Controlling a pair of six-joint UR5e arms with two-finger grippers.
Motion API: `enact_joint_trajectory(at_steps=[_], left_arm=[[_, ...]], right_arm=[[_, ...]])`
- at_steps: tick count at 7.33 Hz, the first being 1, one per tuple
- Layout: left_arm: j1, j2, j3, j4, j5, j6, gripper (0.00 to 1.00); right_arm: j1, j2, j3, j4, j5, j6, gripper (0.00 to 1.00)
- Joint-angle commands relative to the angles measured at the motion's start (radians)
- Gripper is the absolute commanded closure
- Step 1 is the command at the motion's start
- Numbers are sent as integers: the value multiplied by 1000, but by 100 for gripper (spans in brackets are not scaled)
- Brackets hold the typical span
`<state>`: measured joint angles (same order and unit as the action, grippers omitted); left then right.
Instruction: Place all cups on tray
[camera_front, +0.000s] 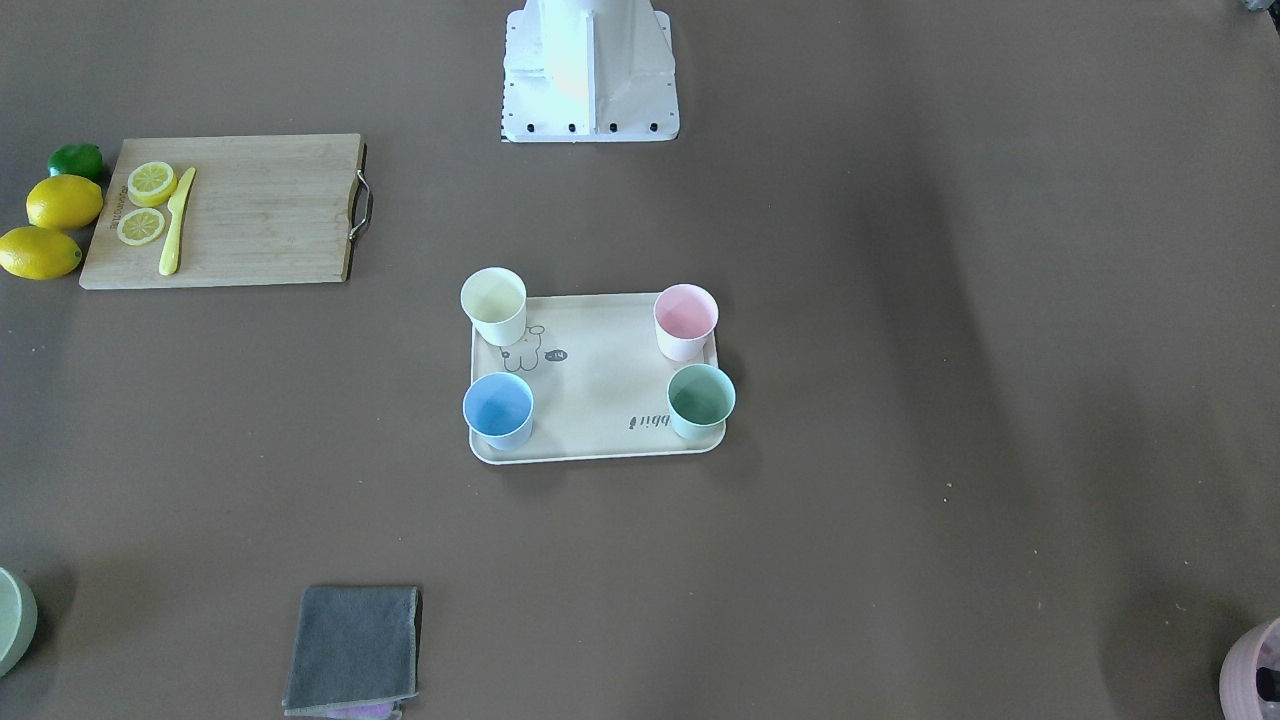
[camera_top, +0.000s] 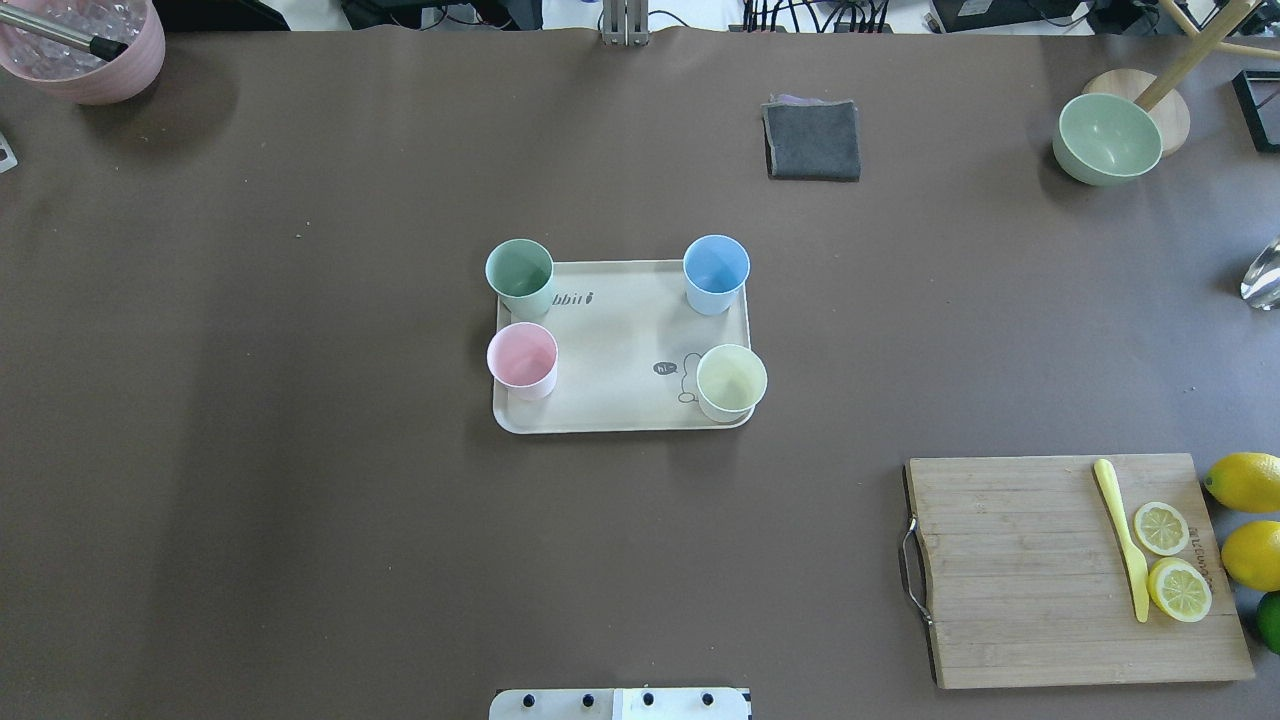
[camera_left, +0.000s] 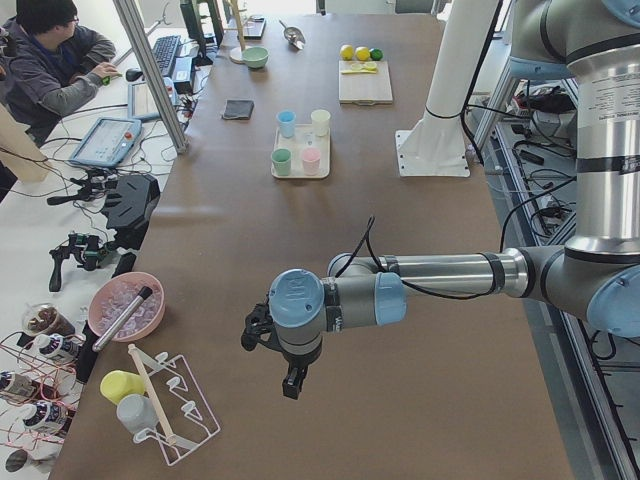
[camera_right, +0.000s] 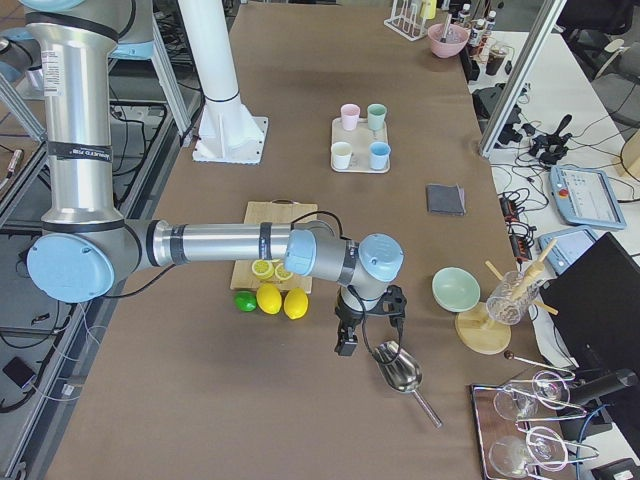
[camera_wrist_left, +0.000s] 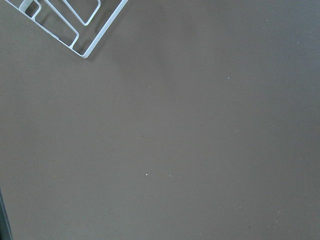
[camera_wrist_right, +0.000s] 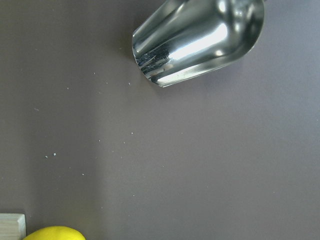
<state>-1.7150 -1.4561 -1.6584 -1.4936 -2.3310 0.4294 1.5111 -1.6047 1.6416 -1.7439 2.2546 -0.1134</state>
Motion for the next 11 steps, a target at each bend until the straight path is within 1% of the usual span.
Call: enact_joint_trajectory(at_steps=[1,11], left_arm=[[-1,0,-1,-1,-1,0,2],[-1,2,-1,-1,5,0,2]], right_arm=[[18,-38,0,122,3,1,0],[21,-54,3,122,10,1,0]])
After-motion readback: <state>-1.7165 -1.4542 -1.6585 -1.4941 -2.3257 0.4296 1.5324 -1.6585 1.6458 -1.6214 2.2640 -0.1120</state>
